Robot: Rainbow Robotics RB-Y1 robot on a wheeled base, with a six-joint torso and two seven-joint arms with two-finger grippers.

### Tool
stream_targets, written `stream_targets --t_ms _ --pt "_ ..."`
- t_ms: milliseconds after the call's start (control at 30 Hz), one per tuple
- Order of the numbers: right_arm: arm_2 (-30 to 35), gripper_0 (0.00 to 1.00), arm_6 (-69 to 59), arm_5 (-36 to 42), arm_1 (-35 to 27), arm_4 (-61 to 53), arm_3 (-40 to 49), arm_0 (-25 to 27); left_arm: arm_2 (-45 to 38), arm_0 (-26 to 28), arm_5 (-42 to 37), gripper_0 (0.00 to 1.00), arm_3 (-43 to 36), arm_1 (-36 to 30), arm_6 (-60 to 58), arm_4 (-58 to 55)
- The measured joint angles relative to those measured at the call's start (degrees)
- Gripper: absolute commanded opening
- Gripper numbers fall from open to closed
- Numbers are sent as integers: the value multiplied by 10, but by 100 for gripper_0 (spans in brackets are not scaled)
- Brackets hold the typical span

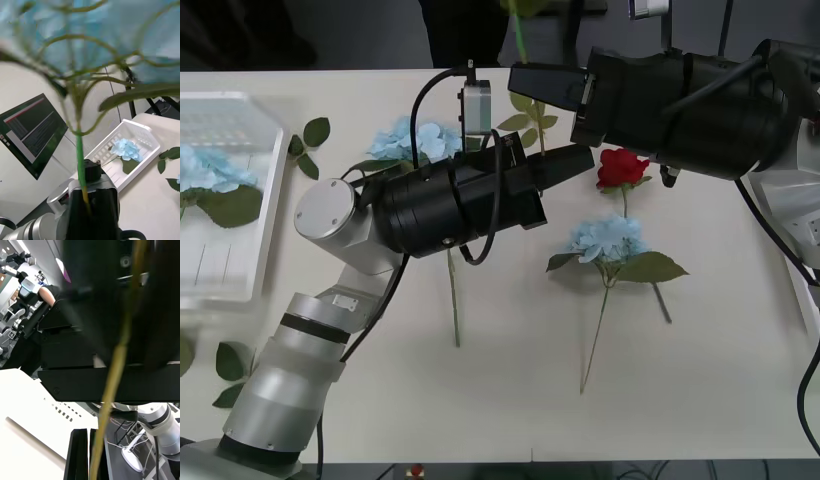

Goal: Place the red flowers into the right box and the blue flowers into the left box. If a person shows an open palm, hand one flower to the person first, then continue sorting.

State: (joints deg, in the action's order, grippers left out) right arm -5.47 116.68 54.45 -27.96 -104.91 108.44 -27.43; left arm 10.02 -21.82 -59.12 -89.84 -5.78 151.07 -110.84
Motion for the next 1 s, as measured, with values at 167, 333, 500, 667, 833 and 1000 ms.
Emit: stream_targets --t_ms 167,333,500,667,833,1000 --pt "0 100 0 0 0 0 0 0 0 0 0 0 0 0 -1 -1" --pt "0 100 0 0 0 0 0 0 -8 5 0 0 -15 0 -2 -1" --pt "0 100 0 0 0 0 0 0 -35 33 0 0 -59 -20 -43 -1" --pt "0 100 0 0 0 0 0 0 -63 70 0 0 -127 -97 -134 0" --pt "0 100 0 0 0 0 0 0 -129 99 -37 0 -159 -175 -216 1" --pt "0 100 0 0 0 0 0 2 -235 111 -106 0 -159 -230 -312 59"
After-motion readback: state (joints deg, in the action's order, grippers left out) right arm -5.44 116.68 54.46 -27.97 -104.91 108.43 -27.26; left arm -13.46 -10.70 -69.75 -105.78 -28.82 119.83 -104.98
